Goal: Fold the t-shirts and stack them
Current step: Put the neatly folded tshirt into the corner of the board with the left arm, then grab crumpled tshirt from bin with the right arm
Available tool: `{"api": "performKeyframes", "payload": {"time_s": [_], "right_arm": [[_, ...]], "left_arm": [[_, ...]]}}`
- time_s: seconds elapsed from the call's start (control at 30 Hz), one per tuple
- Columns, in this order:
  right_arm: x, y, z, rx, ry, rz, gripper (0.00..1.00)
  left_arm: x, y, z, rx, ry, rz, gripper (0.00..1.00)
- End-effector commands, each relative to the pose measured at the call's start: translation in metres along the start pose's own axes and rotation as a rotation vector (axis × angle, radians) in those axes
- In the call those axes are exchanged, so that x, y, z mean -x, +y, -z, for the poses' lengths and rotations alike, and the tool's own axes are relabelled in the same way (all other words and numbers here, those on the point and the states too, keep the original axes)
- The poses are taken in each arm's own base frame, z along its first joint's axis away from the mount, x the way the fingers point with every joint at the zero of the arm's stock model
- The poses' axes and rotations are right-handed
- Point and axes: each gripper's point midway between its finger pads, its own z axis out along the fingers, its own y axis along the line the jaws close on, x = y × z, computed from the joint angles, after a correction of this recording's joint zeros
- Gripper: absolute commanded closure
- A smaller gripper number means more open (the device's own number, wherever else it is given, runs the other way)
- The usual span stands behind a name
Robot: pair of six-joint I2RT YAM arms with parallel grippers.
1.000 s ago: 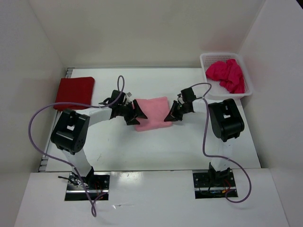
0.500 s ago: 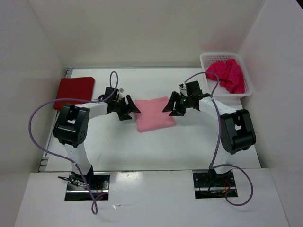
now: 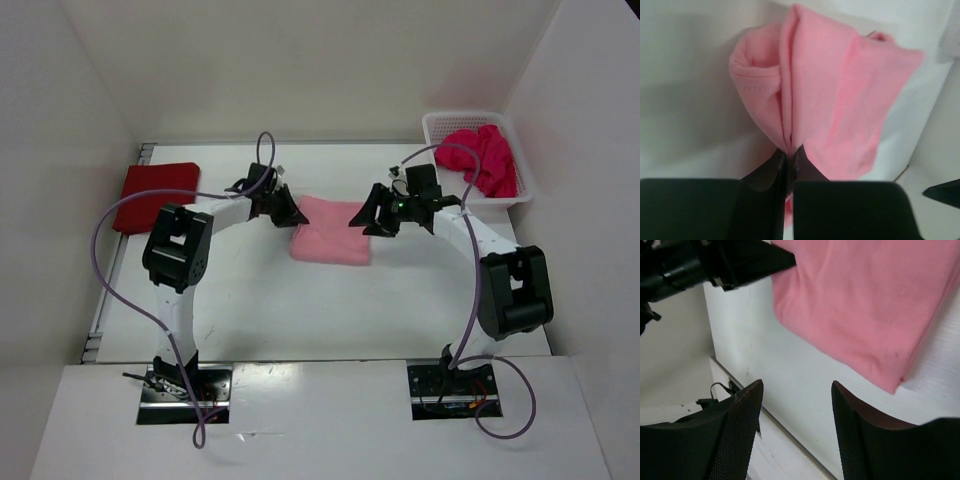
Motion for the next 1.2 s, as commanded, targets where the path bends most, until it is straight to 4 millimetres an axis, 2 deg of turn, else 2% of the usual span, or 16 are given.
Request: {"api": "performKeyframes", "payload": {"time_s": [0.0,0.17,0.3,0.37,0.4,0.47,0.5,0.53,0.6,0.7,0.9,0.97,1.03,1.07,1.13,1.17], "right_arm": [[0.025,0.022,0.026,0.065,-0.093,0.043,0.37],[0.023,0.009,0.029,0.064,-0.081,0.006,0.37],[0.015,-0.001,0.020,0.061,-0.042,0.002,0.37],[0.013,0.000,0.019,0.076,-0.020,0.003,0.37],[0.011,-0.002,0.016,0.079,-0.005,-0.005,0.37],[0.013,0.000,0.014,0.088,0.001,-0.005,0.37],[0.010,-0.004,0.012,0.081,0.013,-0.006,0.37],[0.009,-0.003,0.013,0.090,0.018,-0.006,0.37],[0.009,0.001,0.014,0.101,0.025,0.005,0.37],[0.008,-0.002,0.013,0.094,0.035,0.014,0.36],[0.027,0.000,0.010,0.076,-0.027,0.000,0.36],[0.043,0.001,0.010,0.047,-0.071,-0.007,0.51],[0.072,0.011,0.011,0.026,-0.135,0.000,0.79],[0.090,0.007,0.014,-0.036,-0.200,0.004,0.87],[0.137,0.016,0.029,-0.094,-0.338,0.035,0.93],[0.163,0.004,0.040,-0.191,-0.439,0.025,0.93]], "left_arm": [[0.068,-0.052,0.032,-0.079,-0.156,-0.084,1.00],[0.156,-0.069,0.119,-0.128,-0.363,-0.101,1.00],[0.206,-0.031,0.196,-0.117,-0.528,-0.041,1.00],[0.218,0.015,0.234,-0.078,-0.615,0.043,0.95],[0.224,0.040,0.264,-0.061,-0.680,0.108,0.87],[0.202,0.097,0.264,-0.016,-0.688,0.246,0.68],[0.194,0.117,0.270,-0.007,-0.710,0.299,0.33],[0.191,0.137,0.288,-0.004,-0.761,0.368,0.11],[0.162,0.166,0.277,0.018,-0.689,0.437,0.01],[0.138,0.172,0.273,0.072,-0.642,0.459,0.01],[0.112,0.142,0.322,0.139,-0.763,0.389,0.01],[0.110,0.128,0.324,0.116,-0.762,0.349,0.01],[0.108,0.102,0.311,0.060,-0.717,0.279,0.01],[0.099,0.078,0.287,0.014,-0.648,0.224,0.01],[0.086,0.048,0.259,-0.059,-0.553,0.146,0.01],[0.067,0.026,0.226,-0.093,-0.450,0.088,0.05]]}}
